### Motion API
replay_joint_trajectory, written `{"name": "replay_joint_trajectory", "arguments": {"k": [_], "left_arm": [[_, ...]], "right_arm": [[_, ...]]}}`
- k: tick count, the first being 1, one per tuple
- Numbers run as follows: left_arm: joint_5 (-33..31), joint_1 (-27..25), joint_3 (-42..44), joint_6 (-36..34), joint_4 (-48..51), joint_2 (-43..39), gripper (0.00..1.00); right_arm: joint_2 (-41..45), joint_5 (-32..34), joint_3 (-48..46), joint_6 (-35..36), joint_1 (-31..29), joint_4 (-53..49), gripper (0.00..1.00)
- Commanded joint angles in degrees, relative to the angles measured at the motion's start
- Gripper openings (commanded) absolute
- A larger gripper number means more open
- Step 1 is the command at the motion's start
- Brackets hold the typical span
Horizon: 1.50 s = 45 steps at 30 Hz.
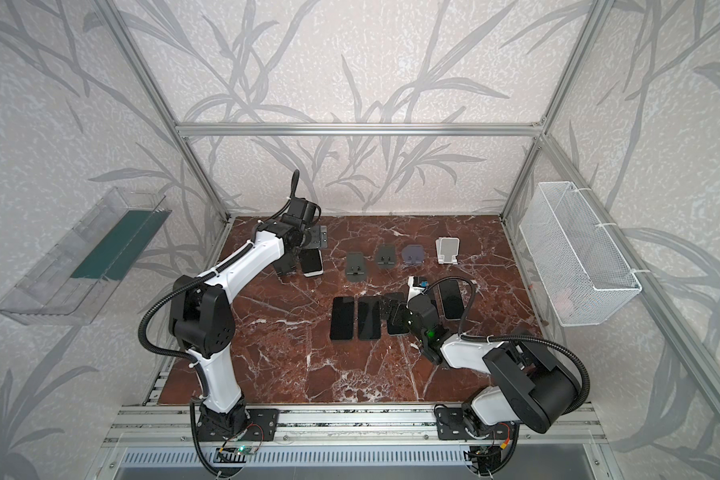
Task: Remove the phone from the phone stand
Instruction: 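Lower the left gripper and grasp the purple-edged phone's top edge, then lift the purple-edged phone out of the white stand with the left gripper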
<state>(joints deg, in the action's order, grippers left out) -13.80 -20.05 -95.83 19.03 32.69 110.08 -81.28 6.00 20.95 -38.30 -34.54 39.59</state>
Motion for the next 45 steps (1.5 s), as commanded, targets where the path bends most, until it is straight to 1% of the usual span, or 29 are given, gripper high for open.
{"name": "replay_joint_trajectory", "arguments": {"k": [1,4,7,13,18,22,24,29,35,42,45], "left_arm": [[-0.7,0.5,-2.2,0.1,1.7,1.2,0.99],[-3.2,0.5,-1.3,1.3,0.9,1.2,0.99],[-4.5,0.5,0.0,2.5,-0.4,1.1,0.99],[-3.8,0.5,1.0,3.3,-2.3,2.6,0.99],[-5.0,0.5,2.1,5.1,-3.9,3.5,0.99],[-5.6,0.5,3.0,6.0,-5.5,3.8,0.97],[-6.3,0.5,3.6,6.5,-6.4,3.8,0.94],[-6.0,0.5,5.2,8.0,-8.7,3.7,0.84],[-6.3,0.5,7.5,7.9,-10.7,3.5,0.79],[-5.3,0.5,9.0,5.5,-12.2,2.1,0.7],[-4.8,0.4,9.9,4.6,-12.9,0.7,0.68]], "right_arm": [[1.7,1.0,0.6,0.1,-0.1,0.6,0.99],[2.0,1.0,0.6,0.2,-0.1,0.5,0.99],[1.7,1.1,0.6,0.2,0.0,0.5,0.99],[1.6,0.9,0.7,0.2,-0.1,0.5,0.99],[1.4,1.0,0.8,0.2,-0.1,0.5,0.99],[1.2,0.8,0.8,0.2,-0.1,0.5,0.99],[1.2,0.9,0.9,0.2,-0.1,0.5,0.99],[1.1,0.9,0.9,0.3,0.0,0.5,0.99],[1.5,1.0,0.9,0.5,-0.1,0.3,0.99],[1.6,1.0,0.9,0.4,-0.1,0.2,0.99],[1.7,1.1,1.0,0.4,-0.1,0.2,0.99]]}}
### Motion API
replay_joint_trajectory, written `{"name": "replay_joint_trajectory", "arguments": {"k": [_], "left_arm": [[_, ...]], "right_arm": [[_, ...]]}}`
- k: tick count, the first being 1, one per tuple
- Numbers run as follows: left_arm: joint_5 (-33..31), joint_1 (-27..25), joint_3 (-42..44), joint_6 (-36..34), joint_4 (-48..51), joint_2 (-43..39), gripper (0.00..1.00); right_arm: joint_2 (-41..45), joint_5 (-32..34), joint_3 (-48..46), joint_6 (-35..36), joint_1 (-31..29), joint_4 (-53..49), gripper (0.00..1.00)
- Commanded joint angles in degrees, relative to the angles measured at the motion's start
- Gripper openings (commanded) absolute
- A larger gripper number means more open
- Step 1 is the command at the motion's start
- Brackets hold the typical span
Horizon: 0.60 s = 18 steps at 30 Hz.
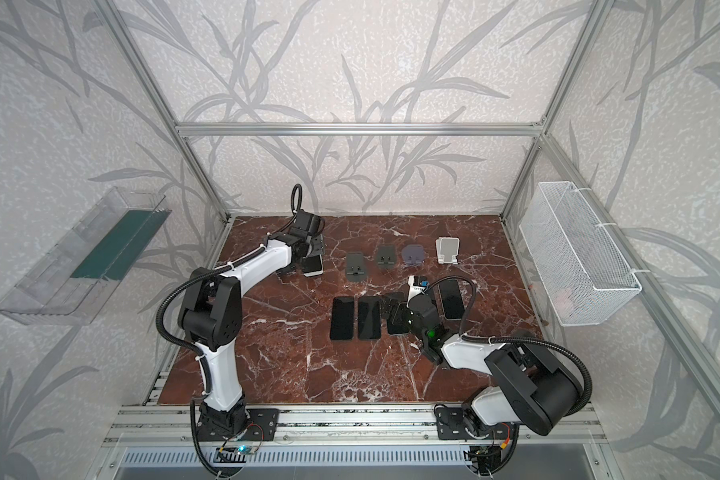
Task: Remove the phone from the phone stand
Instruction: 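Lift the purple-edged phone out of the white stand with the left gripper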
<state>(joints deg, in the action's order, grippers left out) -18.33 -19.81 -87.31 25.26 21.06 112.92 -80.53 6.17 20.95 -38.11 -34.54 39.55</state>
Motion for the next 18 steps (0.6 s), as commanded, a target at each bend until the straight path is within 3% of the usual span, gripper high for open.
{"name": "replay_joint_trajectory", "arguments": {"k": [1,18], "left_arm": [[0.0,0.1,1.7,-2.1,-1.6,-2.5,0.68],[4.4,-0.4,8.0,-3.8,-5.8,-13.0,0.6]], "right_arm": [[0.9,0.9,0.9,0.2,0.0,0.3,0.99],[0.6,0.8,1.0,0.3,-0.1,0.4,0.99]]}}
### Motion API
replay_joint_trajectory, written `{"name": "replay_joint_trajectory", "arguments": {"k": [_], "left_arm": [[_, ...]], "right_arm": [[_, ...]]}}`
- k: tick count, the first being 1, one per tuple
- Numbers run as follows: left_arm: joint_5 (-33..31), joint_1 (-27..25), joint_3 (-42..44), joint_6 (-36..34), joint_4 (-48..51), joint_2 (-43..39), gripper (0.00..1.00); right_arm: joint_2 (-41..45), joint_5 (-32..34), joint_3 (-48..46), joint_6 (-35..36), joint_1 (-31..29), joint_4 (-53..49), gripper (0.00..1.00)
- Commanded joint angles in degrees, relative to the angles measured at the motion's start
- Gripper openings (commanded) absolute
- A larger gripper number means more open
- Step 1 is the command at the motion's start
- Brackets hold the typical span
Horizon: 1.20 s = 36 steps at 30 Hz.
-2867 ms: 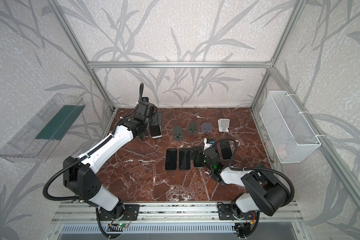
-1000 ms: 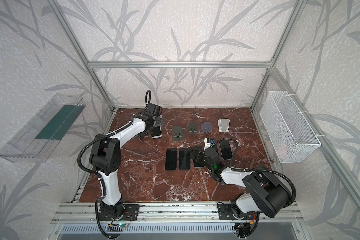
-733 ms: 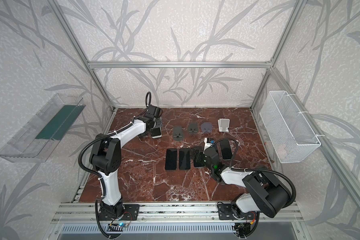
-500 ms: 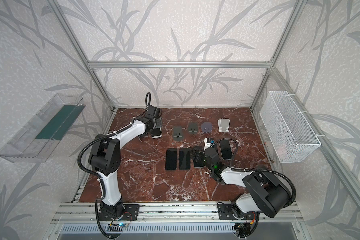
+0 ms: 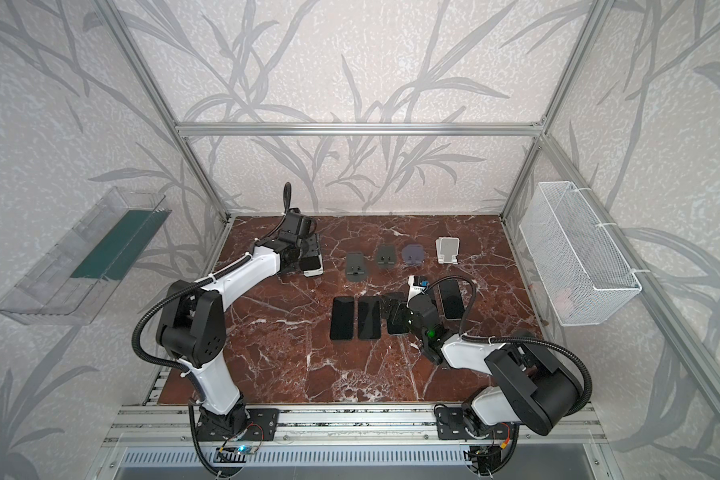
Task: Remove the phone from the phone stand
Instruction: 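Lift the purple-edged phone out of the white stand with the left gripper, then carry the purple-edged phone nearer the robot beside the flat phones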
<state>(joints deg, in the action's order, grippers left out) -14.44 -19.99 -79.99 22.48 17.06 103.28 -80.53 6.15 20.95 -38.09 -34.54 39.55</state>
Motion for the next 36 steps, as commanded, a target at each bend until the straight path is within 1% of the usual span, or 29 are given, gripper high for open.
{"name": "replay_joint_trajectory", "arguments": {"k": [1,5,11,18,22,26,30,32,36], "left_arm": [[0.8,-0.2,0.9,-1.1,-1.9,-3.8,0.6],[1.4,-0.6,1.9,-1.5,-1.8,-6.0,0.58],[3.1,-1.9,5.2,-2.2,0.5,-11.5,0.57],[5.0,-4.5,12.9,-2.9,5.0,-19.8,0.56],[4.7,-5.7,16.4,-3.5,8.6,-23.2,0.56],[5.5,-6.3,20.1,-2.8,10.2,-25.9,0.56],[9.2,-8.0,24.4,-0.6,9.8,-26.8,0.54],[9.7,-9.0,26.2,-0.5,9.4,-26.2,0.54],[10.6,-9.3,28.1,1.3,8.2,-23.2,0.54]], "right_arm": [[0.6,0.8,0.9,0.2,-0.1,0.4,0.99],[0.7,0.9,0.9,0.3,-0.1,0.4,0.99],[0.7,1.0,0.9,0.3,-0.1,0.4,0.99],[0.4,0.6,0.9,0.0,-0.1,0.6,0.99],[0.2,0.3,0.8,-0.6,-0.1,0.6,0.99],[-0.7,0.0,1.1,-0.8,-0.1,0.9,0.99],[-1.5,-0.4,1.3,-1.0,0.0,1.0,0.99],[-1.7,-0.5,1.4,-1.2,-0.1,0.9,0.99],[-1.7,-0.6,1.4,-1.2,0.0,0.8,0.99]]}}
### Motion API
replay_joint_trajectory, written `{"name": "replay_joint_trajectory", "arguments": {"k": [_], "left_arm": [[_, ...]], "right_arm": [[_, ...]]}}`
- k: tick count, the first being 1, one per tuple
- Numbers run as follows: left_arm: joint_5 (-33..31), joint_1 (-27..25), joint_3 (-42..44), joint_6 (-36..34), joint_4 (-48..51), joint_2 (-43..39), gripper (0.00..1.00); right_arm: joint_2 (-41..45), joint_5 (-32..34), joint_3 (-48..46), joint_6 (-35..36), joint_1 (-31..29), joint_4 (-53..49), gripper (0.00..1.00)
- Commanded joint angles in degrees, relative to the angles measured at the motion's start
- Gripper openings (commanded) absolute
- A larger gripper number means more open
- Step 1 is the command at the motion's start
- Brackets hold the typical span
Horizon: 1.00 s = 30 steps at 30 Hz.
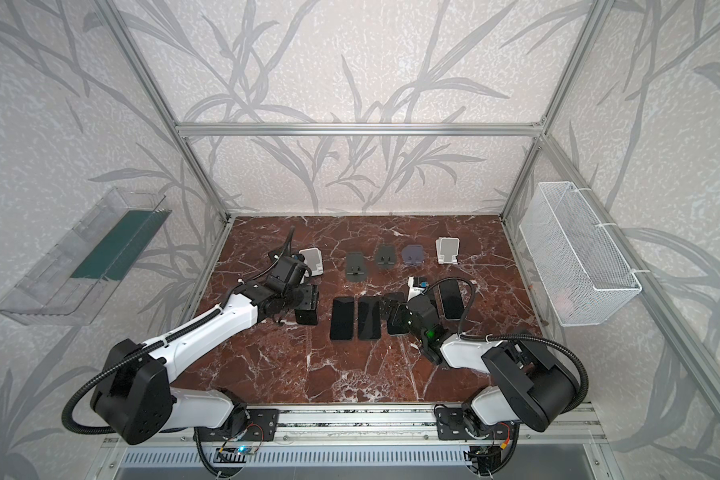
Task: Remove the phone from the phone stand
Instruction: 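Carry the purple-edged phone nearer the robot beside the flat phones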
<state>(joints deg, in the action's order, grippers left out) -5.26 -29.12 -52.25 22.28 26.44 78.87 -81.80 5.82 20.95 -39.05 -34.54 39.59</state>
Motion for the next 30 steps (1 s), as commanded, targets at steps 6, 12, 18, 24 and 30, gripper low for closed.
{"name": "replay_joint_trajectory", "arguments": {"k": [6,12,18,24,30], "left_arm": [[3.3,-0.3,0.4,3.2,-2.5,6.5,0.51],[2.2,-0.3,-2.5,2.6,-3.4,11.3,0.49],[1.7,-0.2,-6.4,2.4,-2.8,16.8,0.48],[2.8,-0.3,-9.2,3.8,-3.1,21.5,0.46],[2.6,-0.2,-10.1,5.8,-4.0,23.3,0.45]], "right_arm": [[0.1,0.2,1.5,-0.2,0.0,-0.1,0.99],[0.2,0.1,1.4,-0.3,-0.1,0.0,0.99],[0.8,0.4,1.2,-0.3,-0.1,-0.2,0.99],[1.1,0.5,1.3,-0.4,0.1,-0.6,0.99],[1.0,0.4,1.3,-0.6,0.1,-0.6,0.99]]}}
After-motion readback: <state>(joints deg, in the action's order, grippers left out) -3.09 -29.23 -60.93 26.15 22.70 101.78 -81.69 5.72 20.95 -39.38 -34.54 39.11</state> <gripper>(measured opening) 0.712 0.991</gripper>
